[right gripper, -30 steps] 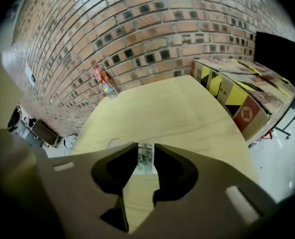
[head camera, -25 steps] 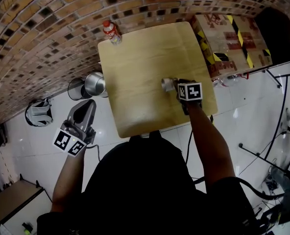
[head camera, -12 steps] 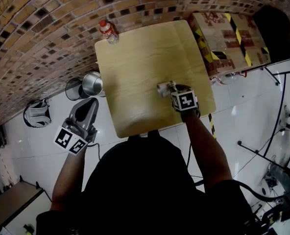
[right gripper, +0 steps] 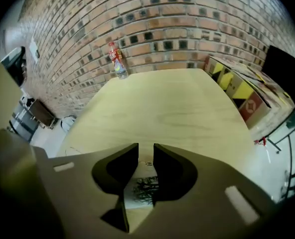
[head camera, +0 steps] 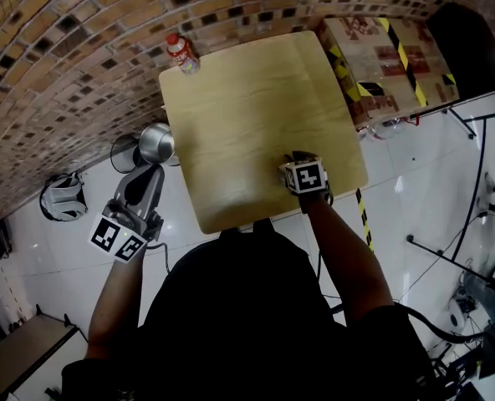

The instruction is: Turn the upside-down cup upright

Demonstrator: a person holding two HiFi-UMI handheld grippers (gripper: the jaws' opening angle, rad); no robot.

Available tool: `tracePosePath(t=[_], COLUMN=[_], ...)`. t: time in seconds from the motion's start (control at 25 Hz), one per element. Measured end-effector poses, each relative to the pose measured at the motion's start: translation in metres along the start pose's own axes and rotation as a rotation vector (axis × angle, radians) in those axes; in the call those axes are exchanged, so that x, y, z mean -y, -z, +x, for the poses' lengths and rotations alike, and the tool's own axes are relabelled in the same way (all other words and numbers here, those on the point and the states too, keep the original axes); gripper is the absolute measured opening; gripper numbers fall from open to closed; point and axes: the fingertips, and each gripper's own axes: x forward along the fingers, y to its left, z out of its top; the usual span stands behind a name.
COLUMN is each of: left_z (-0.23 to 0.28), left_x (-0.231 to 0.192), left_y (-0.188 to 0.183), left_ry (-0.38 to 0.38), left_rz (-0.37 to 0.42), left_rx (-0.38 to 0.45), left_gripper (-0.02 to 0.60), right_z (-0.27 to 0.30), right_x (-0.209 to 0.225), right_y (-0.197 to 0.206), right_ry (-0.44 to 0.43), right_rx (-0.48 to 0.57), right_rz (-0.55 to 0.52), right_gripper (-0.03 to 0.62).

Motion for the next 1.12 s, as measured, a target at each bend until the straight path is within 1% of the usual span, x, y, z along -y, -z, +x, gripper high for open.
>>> tracePosePath(t=[0.04,0.12,0.16,0.2,0.36,0.52,0.64,0.72,0.8,0.88,0.96,1.04,1.12], left_z=[0.000,0.001,0.001,0.002,0.005,0.010,0.008,0.006,0.004,0.003,0.003,0.002,0.000], left_x=[0.000,0.003,0.004,0.005,0.007,0.015,0.013,0.011,0.011,0.012,0.013,0.013,0.012], left_y=[0.001,0.002,0.004,0.005,0.007,0.006,0.005,0.006,0.007,0.008,0.008,0.007,0.006], left_ry=[0.002,0.017,0.026,0.033,0.054,0.081,0.078,0.070,0.066,0.064,0.060,0.055,0.048], left_rz=[-0.002,-0.005,-0.005,-0.005,-0.008,0.004,0.007,0.005,0.004,0.004,0.005,0.009,0.011], left_rx=[0.002,0.001,-0.002,-0.006,-0.009,-0.008,-0.005,-0.008,-0.012,-0.015,-0.017,-0.018,-0.018], left_gripper=[0.009,0.009,0.009,0.009,0.009,0.009,0.009,0.009,0.009,0.009,0.009,0.009,0.009], right_z=[-0.002,-0.008,-0.011,-0.014,-0.021,-0.022,-0.025,-0.029,-0.030,-0.027,-0.021,-0.016,-0.012], right_x=[0.002,0.004,0.005,0.007,0.006,0.006,0.006,0.016,0.032,0.044,0.046,0.044,0.039], right_y=[0.003,0.002,0.002,0.003,0.001,-0.001,-0.001,-0.001,0.001,0.002,-0.001,-0.004,-0.004], right_ry=[0.013,0.016,0.019,0.026,0.024,0.025,0.028,0.044,0.048,0.007,-0.044,-0.070,-0.096], right_rx=[0.049,0.175,0.212,0.227,0.248,0.244,0.256,0.279,0.286,0.262,0.231,0.201,0.171], right_rz=[0.013,0.024,0.031,0.041,0.063,0.050,0.033,0.037,0.076,0.129,0.154,0.160,0.191], right_gripper=[0.083,0.074,0.071,0.071,0.071,0.071,0.071,0.071,0.075,0.100,0.117,0.120,0.121])
